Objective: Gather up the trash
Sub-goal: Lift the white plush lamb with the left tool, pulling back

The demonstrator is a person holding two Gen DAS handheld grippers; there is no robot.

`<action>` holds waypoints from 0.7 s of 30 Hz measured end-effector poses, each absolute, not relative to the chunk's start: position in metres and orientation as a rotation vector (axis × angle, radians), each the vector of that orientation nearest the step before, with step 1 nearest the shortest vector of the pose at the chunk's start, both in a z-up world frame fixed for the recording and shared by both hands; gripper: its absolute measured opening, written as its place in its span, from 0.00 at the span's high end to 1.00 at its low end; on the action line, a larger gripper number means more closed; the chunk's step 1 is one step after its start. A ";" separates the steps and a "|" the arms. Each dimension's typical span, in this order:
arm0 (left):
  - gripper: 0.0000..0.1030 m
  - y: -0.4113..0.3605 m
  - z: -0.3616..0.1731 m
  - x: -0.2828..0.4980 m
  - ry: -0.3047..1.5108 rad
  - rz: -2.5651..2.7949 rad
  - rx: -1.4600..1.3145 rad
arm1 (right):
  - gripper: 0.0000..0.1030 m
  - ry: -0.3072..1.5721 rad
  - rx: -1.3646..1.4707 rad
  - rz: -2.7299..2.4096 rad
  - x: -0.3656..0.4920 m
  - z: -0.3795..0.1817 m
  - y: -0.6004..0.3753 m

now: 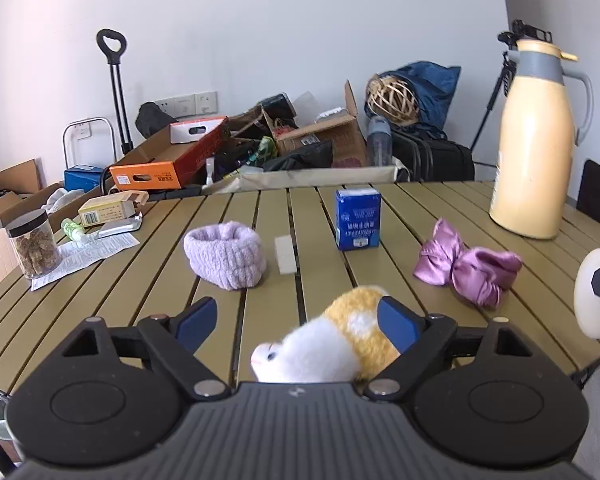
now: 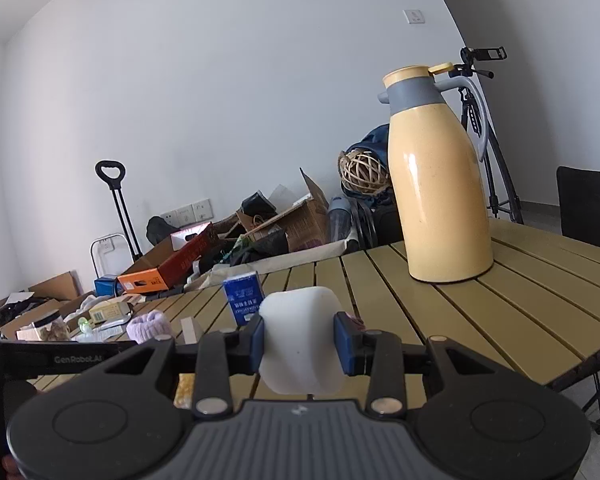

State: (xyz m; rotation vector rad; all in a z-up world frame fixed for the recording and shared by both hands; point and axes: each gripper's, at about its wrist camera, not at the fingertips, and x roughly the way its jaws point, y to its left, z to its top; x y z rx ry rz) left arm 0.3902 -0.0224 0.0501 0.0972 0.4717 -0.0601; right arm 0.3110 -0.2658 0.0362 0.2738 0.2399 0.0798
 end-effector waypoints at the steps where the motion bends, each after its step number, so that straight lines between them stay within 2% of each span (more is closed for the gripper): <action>1: 0.08 -0.023 0.048 0.390 0.484 -0.069 0.114 | 0.66 0.245 0.272 0.078 0.310 0.035 -0.266; 9: 0.08 -0.026 0.017 0.401 0.554 -0.084 0.181 | 0.66 0.258 0.247 0.065 0.304 0.030 -0.269; 21: 0.08 -0.037 0.003 0.418 0.551 -0.134 0.181 | 0.66 0.280 0.257 0.068 0.310 0.026 -0.275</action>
